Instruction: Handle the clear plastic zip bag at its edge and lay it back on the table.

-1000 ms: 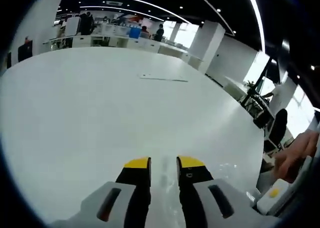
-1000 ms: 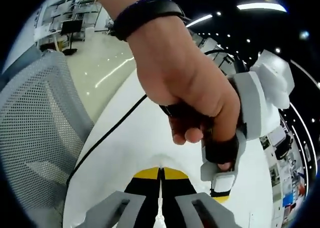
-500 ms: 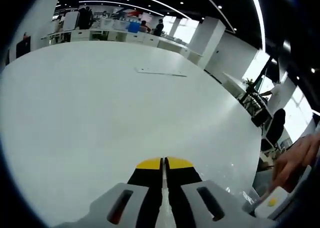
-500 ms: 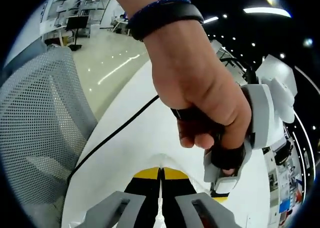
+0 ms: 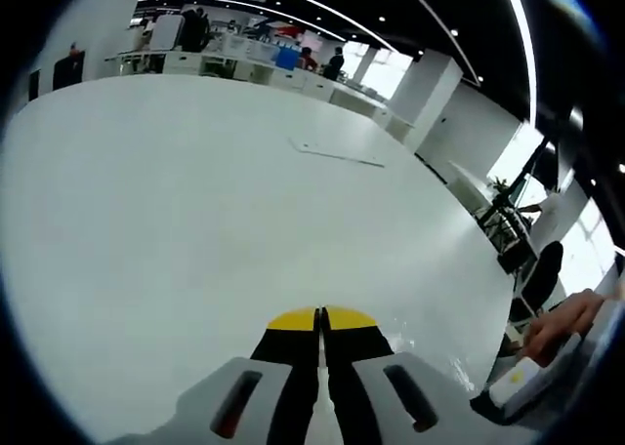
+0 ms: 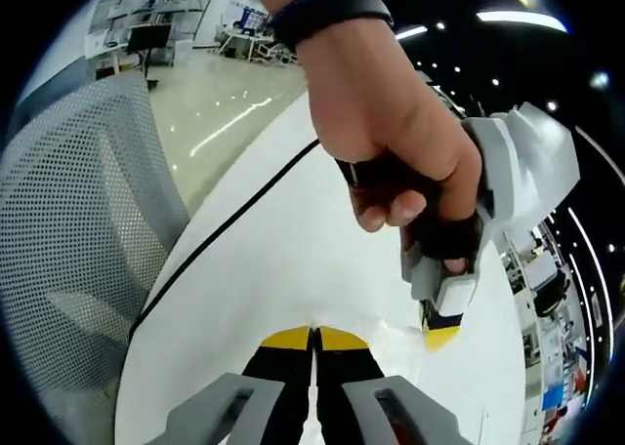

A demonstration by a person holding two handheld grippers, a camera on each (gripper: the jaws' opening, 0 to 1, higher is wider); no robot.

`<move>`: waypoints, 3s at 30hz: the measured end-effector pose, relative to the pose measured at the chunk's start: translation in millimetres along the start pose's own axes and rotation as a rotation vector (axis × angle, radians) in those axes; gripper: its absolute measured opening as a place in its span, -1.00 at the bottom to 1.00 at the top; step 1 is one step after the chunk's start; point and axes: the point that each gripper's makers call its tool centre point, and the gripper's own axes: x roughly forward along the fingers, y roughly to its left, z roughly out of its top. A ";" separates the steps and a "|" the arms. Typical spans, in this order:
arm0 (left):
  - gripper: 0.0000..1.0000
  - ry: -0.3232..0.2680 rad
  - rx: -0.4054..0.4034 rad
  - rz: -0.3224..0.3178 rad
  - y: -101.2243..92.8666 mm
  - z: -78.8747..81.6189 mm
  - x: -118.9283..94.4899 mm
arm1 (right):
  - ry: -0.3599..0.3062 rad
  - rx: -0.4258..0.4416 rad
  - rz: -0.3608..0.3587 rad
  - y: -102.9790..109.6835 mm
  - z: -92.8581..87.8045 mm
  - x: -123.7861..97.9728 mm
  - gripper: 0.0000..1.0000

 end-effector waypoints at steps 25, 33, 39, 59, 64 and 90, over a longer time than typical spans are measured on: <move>-1.00 -0.127 -0.295 0.040 22.5 -17.6 -41.7 | 0.127 0.107 -0.052 -13.0 -56.2 -7.3 -1.00; -1.00 -0.124 -0.351 0.053 7.6 -36.6 -50.6 | 0.151 0.165 -0.063 -11.3 -74.3 -11.8 -1.00; -1.00 -0.135 -0.377 0.066 10.2 -39.4 -46.3 | 0.155 0.202 -0.077 -15.5 -82.0 -15.0 -1.00; -1.00 -0.126 -0.363 0.095 11.3 -48.2 -33.2 | 0.010 0.512 -0.111 -29.8 -67.7 -30.2 -0.68; -1.00 -0.133 -0.377 0.096 10.6 -47.0 -32.7 | -0.023 0.530 -0.108 -31.2 -53.1 -18.3 -0.61; -1.00 -0.148 -0.419 0.107 -3.6 -43.2 -34.9 | -0.066 0.659 -0.188 -42.3 -15.7 16.8 -0.76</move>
